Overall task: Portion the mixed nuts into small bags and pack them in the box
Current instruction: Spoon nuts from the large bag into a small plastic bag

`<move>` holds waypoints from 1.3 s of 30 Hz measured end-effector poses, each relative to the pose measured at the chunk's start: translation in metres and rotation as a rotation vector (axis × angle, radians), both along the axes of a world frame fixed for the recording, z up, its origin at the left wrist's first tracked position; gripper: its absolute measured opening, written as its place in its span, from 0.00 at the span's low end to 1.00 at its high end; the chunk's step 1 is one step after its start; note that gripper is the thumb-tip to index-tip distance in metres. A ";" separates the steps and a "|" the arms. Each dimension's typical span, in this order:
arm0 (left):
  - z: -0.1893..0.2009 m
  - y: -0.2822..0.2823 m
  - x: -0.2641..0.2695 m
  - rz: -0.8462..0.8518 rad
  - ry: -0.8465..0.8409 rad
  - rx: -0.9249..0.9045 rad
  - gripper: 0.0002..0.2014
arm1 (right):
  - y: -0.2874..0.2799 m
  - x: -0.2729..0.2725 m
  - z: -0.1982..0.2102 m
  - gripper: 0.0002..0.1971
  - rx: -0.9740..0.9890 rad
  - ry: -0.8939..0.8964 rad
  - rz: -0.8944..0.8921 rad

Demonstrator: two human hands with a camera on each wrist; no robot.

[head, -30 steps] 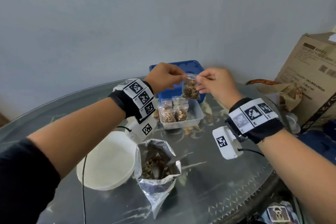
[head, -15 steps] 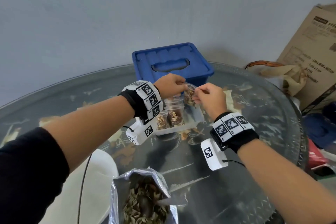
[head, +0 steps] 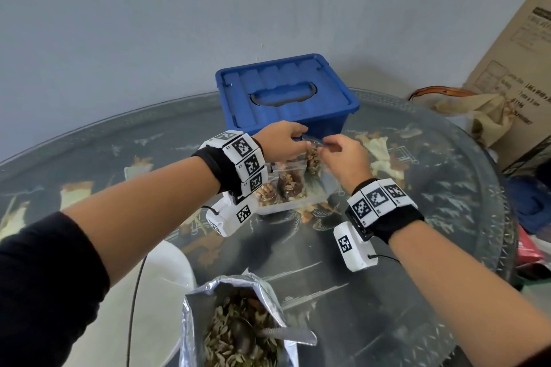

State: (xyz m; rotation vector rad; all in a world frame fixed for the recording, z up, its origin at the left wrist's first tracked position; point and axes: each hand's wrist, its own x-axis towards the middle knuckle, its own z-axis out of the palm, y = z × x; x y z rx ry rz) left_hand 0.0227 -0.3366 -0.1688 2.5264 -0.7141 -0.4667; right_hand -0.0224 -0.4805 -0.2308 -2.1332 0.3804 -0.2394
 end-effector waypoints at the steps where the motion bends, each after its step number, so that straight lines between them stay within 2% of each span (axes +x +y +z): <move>1: 0.005 0.004 -0.002 -0.005 -0.024 0.003 0.24 | 0.000 -0.004 0.006 0.17 -0.029 -0.011 0.011; 5: 0.027 0.024 -0.016 0.025 -0.016 -0.047 0.19 | 0.002 -0.021 0.030 0.21 -0.075 -0.031 0.060; 11: 0.056 0.073 -0.052 0.115 -0.037 -0.112 0.15 | 0.012 -0.057 0.066 0.18 -0.110 -0.040 0.213; 17: 0.064 0.134 -0.100 0.218 -0.072 -0.096 0.14 | 0.025 -0.098 0.074 0.17 -0.168 -0.015 0.327; 22: 0.050 0.186 -0.140 0.313 -0.069 -0.037 0.13 | 0.038 -0.129 0.051 0.16 -0.207 0.056 0.376; 28: 0.008 0.231 -0.178 0.436 -0.011 0.117 0.14 | 0.057 -0.150 0.003 0.15 -0.214 0.117 0.422; 32: -0.022 0.234 -0.192 0.386 0.036 0.328 0.14 | 0.064 -0.155 -0.019 0.18 -0.303 0.174 0.418; 36: -0.040 0.224 -0.199 0.336 0.088 0.528 0.22 | 0.064 -0.156 -0.039 0.20 -0.412 0.197 0.424; 39: -0.049 0.217 -0.199 0.374 0.118 0.561 0.26 | 0.061 -0.150 -0.058 0.26 -0.490 0.260 0.455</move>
